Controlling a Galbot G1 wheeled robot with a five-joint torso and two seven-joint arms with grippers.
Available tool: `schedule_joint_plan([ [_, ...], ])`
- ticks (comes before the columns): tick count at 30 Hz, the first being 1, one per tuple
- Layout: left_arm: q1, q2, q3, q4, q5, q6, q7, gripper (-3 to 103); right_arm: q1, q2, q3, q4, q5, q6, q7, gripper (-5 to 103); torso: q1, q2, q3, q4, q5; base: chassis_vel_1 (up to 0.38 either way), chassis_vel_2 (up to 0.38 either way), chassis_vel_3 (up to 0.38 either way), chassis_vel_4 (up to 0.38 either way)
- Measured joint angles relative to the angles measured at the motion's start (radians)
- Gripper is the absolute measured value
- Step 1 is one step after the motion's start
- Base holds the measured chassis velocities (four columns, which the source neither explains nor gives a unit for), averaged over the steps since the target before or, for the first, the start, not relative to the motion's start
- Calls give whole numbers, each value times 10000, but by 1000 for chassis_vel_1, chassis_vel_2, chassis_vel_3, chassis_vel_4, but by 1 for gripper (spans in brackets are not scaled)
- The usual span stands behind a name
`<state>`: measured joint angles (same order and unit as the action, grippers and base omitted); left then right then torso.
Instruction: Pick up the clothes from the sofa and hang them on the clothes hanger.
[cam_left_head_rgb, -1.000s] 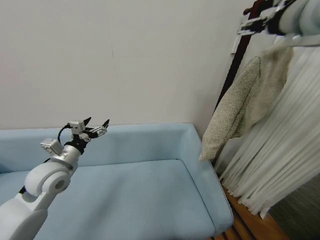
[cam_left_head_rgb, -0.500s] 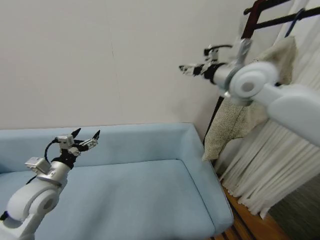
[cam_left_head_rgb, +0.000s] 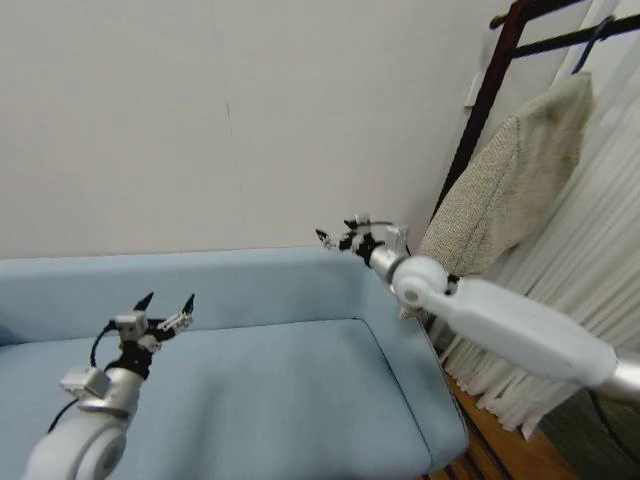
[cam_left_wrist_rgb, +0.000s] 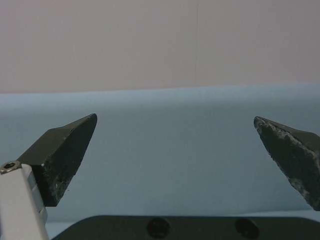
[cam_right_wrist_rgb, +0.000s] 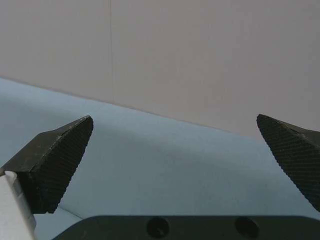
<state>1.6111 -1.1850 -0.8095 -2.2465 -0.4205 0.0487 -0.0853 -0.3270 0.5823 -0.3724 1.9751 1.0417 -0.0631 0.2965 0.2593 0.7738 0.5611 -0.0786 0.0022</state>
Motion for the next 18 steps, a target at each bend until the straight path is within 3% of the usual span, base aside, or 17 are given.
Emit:
schedule_joint_plan([
  [2, 468, -639, 223, 56, 673, -365, -7, 100, -2440, -39, 1185, 476, -1475, 643, 161, 100, -2, 0, 0, 1, -2, 0, 0, 0, 0],
  [3, 468, -639, 223, 56, 673, -365, -7, 100, -2440, -39, 1185, 476, -1475, 643, 161, 100, -2, 0, 0, 1, -2, 0, 0, 0, 0],
  [5, 868, -1127, 354, 52, 1173, -611, -9, 100, -4670, 186, 2354, 879, -2927, 1107, 404, 100, -2, -1, 0, 10, 0, 0, 0, 0, 0],
  [8, 1319, -1570, 469, -49, 1726, -964, 0, 100, -7557, 786, 4485, 1630, -4220, 818, 69, 100, -3, 1, -1, 8, -8, 0, 0, 0, 0],
  [9, 1319, -1570, 469, -49, 1726, -964, 0, 100, -7557, 786, 4485, 1630, -4220, 818, 69, 100, -3, 1, -1, 8, -8, 0, 0, 0, 0],
  [13, 1659, -1788, 481, -527, 2067, -1019, 130, 100, -10532, 2317, 6927, 2210, -5801, 587, -793, 100, -2, 1, 0, 8, -7, 0, 0, 0, 0],
  [14, 1659, -1788, 481, -527, 2067, -1019, 130, 100, -10532, 2317, 6927, 2210, -5801, 587, -793, 100, -2, 1, 0, 8, -7, 0, 0, 0, 0],
  [18, 1810, -1924, 792, -1020, 2266, -707, 181, 100, -12341, 4852, 9190, 2799, -7293, 17, -2945, 100, -2, 1, 0, 3, -7, 0, 0, 0, 0],
])
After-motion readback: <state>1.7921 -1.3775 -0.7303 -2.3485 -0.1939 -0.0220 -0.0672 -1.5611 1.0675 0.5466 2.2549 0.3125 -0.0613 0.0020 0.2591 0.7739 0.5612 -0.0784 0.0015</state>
